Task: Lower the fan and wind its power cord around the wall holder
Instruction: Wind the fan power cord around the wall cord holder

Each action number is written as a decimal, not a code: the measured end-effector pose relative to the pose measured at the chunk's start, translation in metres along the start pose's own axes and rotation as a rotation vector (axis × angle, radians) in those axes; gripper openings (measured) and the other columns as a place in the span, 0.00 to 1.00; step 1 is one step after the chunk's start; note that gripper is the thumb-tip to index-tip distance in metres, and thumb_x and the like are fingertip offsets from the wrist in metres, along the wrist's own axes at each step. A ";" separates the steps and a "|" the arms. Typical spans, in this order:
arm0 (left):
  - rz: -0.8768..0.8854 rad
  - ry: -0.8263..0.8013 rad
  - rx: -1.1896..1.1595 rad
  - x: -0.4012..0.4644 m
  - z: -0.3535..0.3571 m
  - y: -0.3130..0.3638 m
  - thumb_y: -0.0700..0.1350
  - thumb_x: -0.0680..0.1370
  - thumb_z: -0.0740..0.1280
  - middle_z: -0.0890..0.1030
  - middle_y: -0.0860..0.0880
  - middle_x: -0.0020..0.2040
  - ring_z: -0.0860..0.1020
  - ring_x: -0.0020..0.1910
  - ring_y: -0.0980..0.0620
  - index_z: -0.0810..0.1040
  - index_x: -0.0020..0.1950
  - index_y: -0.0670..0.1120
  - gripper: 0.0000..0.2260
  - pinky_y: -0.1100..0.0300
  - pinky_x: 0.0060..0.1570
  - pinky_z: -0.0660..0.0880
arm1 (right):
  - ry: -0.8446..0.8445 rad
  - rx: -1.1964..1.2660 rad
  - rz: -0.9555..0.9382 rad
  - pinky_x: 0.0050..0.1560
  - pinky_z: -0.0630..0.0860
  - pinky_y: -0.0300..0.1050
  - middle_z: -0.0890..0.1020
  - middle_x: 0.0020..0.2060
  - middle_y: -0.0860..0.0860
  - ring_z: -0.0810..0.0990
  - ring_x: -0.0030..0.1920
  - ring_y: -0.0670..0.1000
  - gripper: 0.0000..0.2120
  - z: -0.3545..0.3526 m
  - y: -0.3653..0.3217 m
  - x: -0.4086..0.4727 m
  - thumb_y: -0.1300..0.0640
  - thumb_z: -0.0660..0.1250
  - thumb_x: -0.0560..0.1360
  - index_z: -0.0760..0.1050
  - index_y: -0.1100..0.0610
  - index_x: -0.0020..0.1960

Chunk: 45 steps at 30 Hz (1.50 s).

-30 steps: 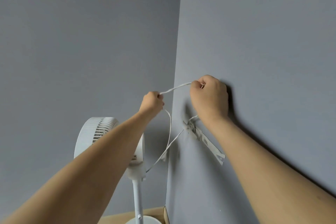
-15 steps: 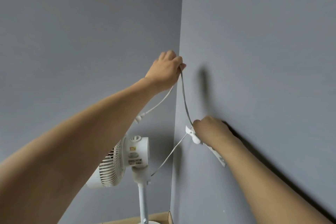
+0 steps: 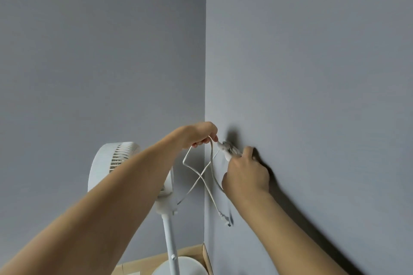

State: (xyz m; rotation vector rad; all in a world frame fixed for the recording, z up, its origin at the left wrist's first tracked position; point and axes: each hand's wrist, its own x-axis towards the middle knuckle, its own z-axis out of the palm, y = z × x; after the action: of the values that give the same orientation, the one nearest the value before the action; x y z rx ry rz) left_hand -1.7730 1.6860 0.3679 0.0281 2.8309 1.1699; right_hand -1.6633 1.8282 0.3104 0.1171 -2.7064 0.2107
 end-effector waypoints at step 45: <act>-0.010 -0.065 0.057 0.020 0.004 -0.057 0.39 0.67 0.59 0.68 0.47 0.33 0.64 0.33 0.48 0.77 0.38 0.43 0.07 0.59 0.34 0.63 | -0.168 0.966 0.494 0.50 0.75 0.47 0.82 0.42 0.58 0.80 0.48 0.58 0.14 0.117 -0.016 0.072 0.56 0.59 0.79 0.74 0.57 0.36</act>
State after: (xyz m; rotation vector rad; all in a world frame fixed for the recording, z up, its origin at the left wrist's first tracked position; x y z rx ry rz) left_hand -1.7919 1.6490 0.3233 0.0537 2.8035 1.0657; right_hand -1.7741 1.7899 0.2372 -0.2709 -2.4827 1.6830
